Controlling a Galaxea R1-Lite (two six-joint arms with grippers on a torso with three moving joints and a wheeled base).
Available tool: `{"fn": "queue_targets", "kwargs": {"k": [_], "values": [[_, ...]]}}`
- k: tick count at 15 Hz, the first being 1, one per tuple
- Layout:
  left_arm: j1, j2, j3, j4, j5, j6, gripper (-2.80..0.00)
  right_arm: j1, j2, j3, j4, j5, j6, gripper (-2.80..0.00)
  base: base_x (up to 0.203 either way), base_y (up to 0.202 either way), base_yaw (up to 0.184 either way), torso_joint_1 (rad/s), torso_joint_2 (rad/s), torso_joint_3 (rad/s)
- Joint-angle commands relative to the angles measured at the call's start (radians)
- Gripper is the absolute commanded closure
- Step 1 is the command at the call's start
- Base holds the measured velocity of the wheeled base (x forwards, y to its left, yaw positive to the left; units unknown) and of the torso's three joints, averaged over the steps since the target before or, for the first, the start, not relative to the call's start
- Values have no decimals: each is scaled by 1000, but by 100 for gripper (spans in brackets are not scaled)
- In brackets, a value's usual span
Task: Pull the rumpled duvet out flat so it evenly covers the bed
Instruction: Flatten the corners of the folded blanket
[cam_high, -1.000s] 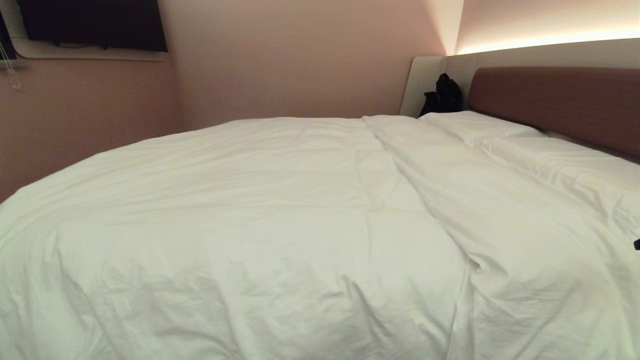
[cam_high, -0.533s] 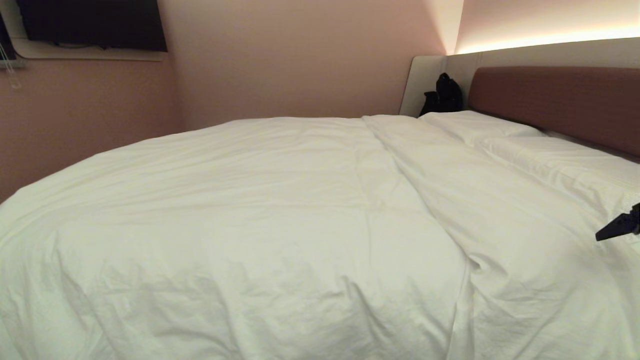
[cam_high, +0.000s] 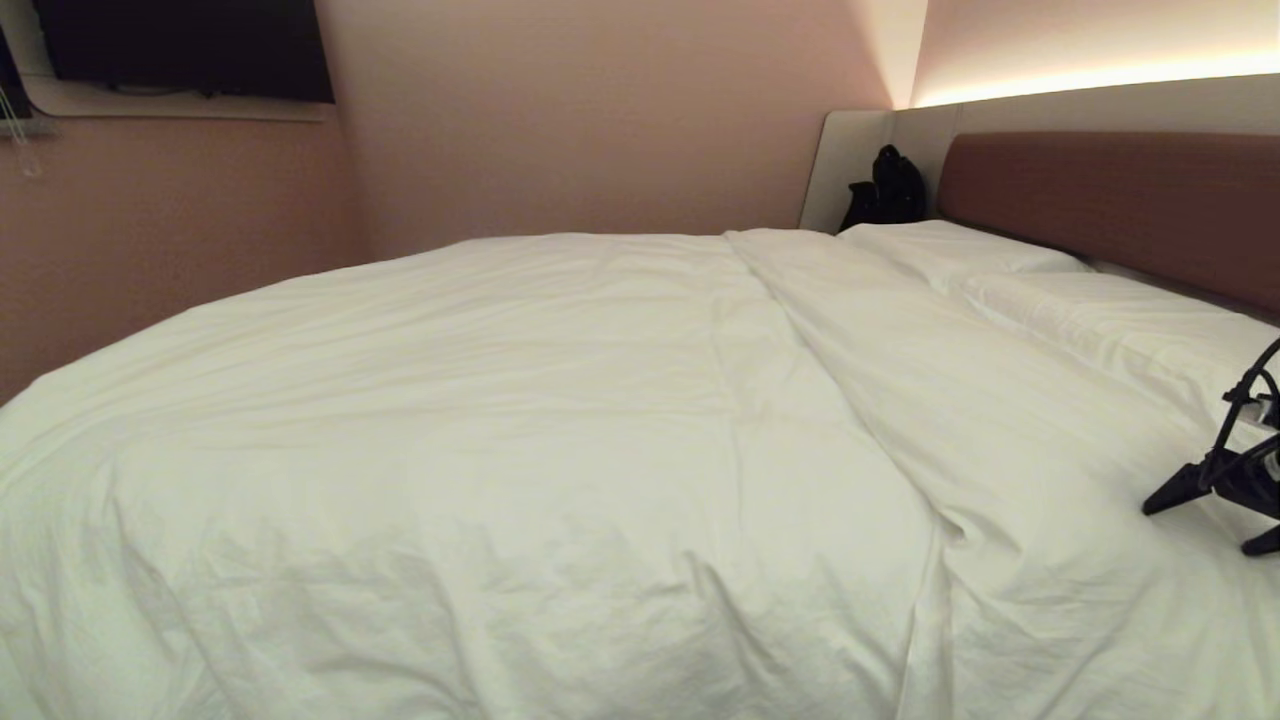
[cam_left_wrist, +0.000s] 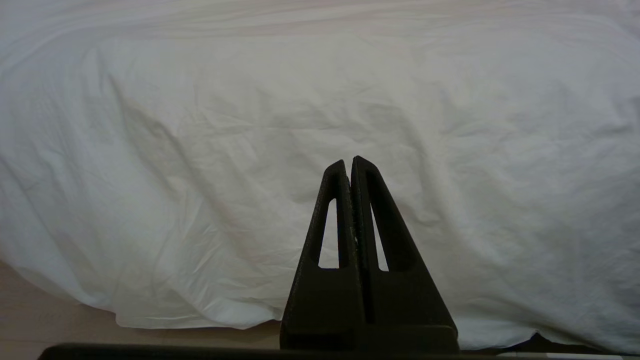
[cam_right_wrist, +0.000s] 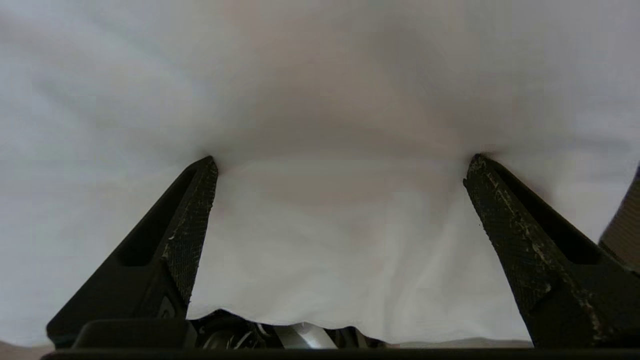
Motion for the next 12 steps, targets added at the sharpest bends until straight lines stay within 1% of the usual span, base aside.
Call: {"fn": "queue_targets", "kwargs": {"k": [1, 3, 5, 7, 9, 12], "values": [[0, 1, 0, 0, 0, 0, 0, -14, 62, -9, 6, -33, 0, -280, 0, 0, 0, 0, 0, 0], [0, 1, 0, 0, 0, 0, 0, -16, 75, -9, 6, -48, 0, -280, 0, 0, 0, 0, 0, 0], [0, 1, 0, 0, 0, 0, 0, -16, 71, -8, 8, -46, 2, -280, 0, 0, 0, 0, 0, 0], [0, 1, 0, 0, 0, 0, 0, -15, -19, 0, 39, -29, 9, -280, 0, 0, 0, 0, 0, 0], [0, 1, 0, 0, 0, 0, 0, -11, -111, 2, 95, 8, 11, -280, 0, 0, 0, 0, 0, 0], [0, 1, 0, 0, 0, 0, 0, 16, -255, 1, 167, 53, 27, -280, 0, 0, 0, 0, 0, 0]]}}
